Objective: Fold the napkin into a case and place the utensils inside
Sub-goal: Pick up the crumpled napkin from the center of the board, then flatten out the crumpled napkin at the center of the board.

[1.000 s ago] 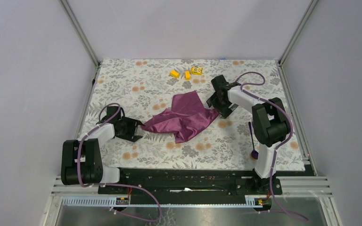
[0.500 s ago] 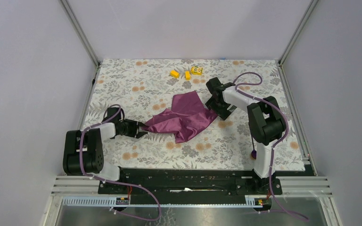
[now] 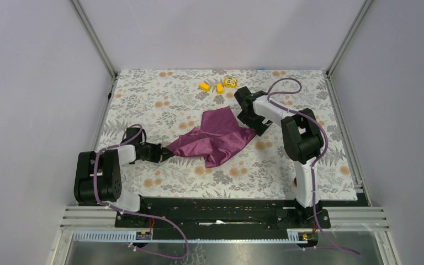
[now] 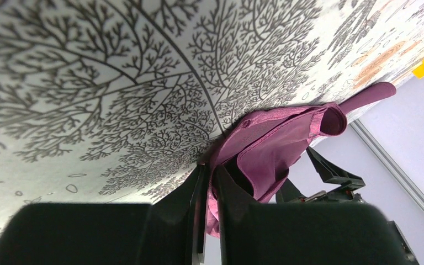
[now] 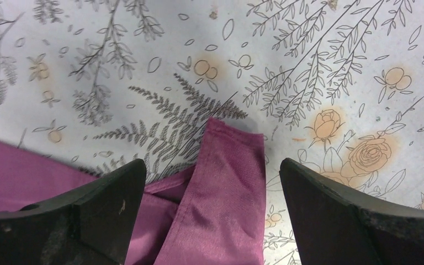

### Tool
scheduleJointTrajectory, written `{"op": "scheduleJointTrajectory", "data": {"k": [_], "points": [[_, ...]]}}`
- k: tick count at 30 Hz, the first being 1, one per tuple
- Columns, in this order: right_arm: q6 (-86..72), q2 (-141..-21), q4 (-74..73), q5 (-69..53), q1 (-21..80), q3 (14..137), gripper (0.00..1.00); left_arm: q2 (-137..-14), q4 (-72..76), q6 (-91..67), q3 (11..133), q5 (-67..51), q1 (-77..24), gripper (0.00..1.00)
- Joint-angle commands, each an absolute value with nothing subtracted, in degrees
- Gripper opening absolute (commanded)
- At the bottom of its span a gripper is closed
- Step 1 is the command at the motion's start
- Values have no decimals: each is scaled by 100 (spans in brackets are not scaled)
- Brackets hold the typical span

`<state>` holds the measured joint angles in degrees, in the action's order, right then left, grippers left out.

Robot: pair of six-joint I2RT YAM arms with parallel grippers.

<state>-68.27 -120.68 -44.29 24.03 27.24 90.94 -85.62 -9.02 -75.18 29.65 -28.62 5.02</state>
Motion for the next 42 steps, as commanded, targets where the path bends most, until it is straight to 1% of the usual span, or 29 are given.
{"op": "scheduleJointTrajectory", "data": {"k": [1,4,7,8,9,10,11,15,17,18,20,22,24,26,28,32,34,36,38,40,42], "points": [[-7175,-12332,-4962,2844,2775,9361,95,-8665,-1205,-7272,2765,-2114,494,15],[-7285,-12517,-5143,2903,2774,9479,91,-8579,-1187,-7211,2728,-2098,497,11],[-7368,-12708,-5319,2865,2777,9591,81,-8422,-1187,-7143,2716,-2037,496,6],[-7385,-12764,-5357,2838,2772,9615,76,-8353,-1193,-7123,2716,-2017,494,5],[-7397,-12803,-5388,2822,2772,9630,68,-8275,-1181,-7110,2720,-2008,493,4],[-7419,-12813,-5433,2826,2779,9635,59,-8203,-1137,-7076,2728,-2024,499,2],[-7429,-12792,-5485,2825,2781,9640,53,-8128,-1081,-7034,2744,-2055,500,0],[-7305,-12337,-5534,2877,2825,9642,23,-7747,-1090,-6751,3003,-2105,495,0],[-7033,-11984,-5383,2957,2848,9651,2,-7488,-1063,-6576,3229,-2094,492,0],[-6852,-11790,-5228,2957,2852,9638,0,-7363,-1026,-6481,3371,-2088,493,0],[-6224,-11380,-4700,2914,2844,9589,0,-7164,-971,-6333,3745,-2059,493,0],[-5253,-10963,-3741,2886,2840,9462,0,-7114,-902,-6184,4265,-2045,497,0],[-4337,-10537,-2676,2586,2805,9356,0,-7230,-876,-6018,4938,-2002,495,0],[-3769,-10267,-2016,2351,2740,9519,0,-7485,-904,-5801,5956,-1928,495,0],[-3283,-10199,-1705,2211,2672,10030,0,-7800,-1090,-5620,6919,-1805,513,0],[-2583,-10390,-1878,2167,2610,11647,0,-8425,-1184,-5421,8768,-2038,523,0],[-2358,-10337,-1831,2078,2610,12114,0,-8620,-1281,-5378,9517,-2173,519,0],[-2263,-10149,-1770,2061,2609,12193,0,-8565,-1177,-5352,9751,-2318,519,0],[-2274,-9853,-1695,1995,2610,11876,0,-8307,-1089,-5319,9533,-2386,519,0],[-2430,-9401,-1599,1885,2617,11035,0,-7931,-900,-5209,8834,-2547,522,0],[-2524,-8945,-1446,1351,2615,9963,0,-7438,-876,-5050,7973,-2633,522,0]]}}
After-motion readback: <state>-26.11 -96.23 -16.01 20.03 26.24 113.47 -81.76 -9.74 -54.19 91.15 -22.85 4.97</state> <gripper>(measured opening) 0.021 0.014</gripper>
